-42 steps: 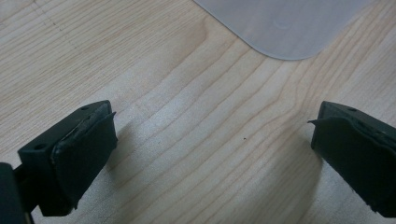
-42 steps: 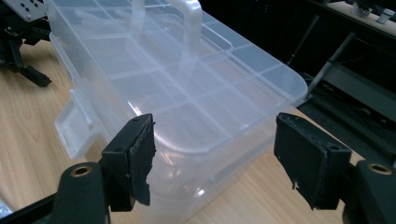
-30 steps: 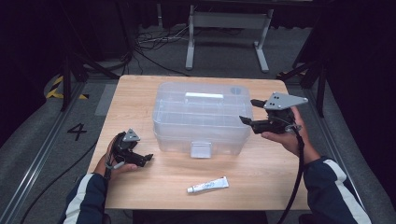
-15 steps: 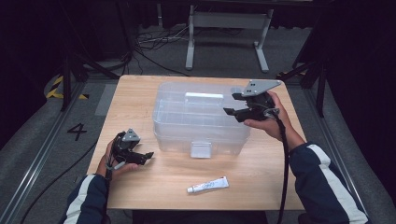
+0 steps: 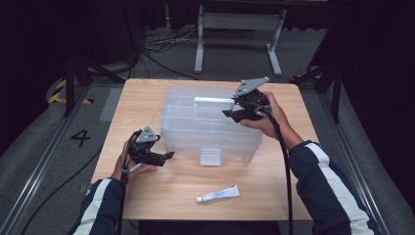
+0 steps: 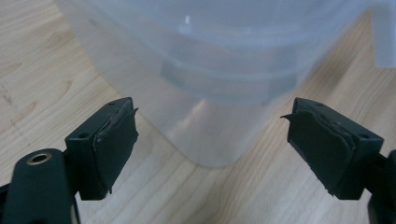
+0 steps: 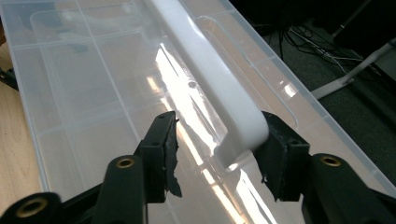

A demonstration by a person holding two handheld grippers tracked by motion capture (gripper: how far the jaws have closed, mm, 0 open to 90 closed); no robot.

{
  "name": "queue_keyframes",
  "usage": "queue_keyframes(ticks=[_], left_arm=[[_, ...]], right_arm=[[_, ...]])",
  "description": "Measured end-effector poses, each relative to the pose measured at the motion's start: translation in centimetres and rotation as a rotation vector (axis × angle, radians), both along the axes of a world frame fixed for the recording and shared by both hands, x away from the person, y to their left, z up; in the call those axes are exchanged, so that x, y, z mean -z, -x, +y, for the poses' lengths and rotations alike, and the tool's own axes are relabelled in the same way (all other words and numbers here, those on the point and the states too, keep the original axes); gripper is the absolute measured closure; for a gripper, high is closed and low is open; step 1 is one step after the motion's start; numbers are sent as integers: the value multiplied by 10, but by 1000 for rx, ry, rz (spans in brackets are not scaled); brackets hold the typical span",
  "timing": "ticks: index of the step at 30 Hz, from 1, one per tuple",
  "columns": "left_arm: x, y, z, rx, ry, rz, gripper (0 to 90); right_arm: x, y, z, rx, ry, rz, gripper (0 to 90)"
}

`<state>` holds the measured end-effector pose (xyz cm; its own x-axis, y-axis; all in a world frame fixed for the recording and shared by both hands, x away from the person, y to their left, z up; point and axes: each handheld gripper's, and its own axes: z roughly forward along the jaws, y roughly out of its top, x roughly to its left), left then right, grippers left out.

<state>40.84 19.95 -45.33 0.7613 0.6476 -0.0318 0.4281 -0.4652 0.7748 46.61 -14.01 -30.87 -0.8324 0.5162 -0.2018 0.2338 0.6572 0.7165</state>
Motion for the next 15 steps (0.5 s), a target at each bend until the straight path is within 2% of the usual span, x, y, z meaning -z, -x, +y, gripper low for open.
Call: queue_keyframes(ticks=[2,4,8,13,15], left_arm=[[1,-4,-2,10,5,8,156],[3,-7,-4,24,30,20,145],[5,-11,-8,38,21,2,73],[2,-9,-5,32,55,7,88],[0,-7,-3,28,78,7,103]], right_arm=[[0,-1,4,13,21,-5,543],[-1,-3,5,17,26,0,570],[0,-5,7,26,52,-4,620],[0,-3,6,46,60,-34,731],[-1,-2,4,37,52,-32,741]])
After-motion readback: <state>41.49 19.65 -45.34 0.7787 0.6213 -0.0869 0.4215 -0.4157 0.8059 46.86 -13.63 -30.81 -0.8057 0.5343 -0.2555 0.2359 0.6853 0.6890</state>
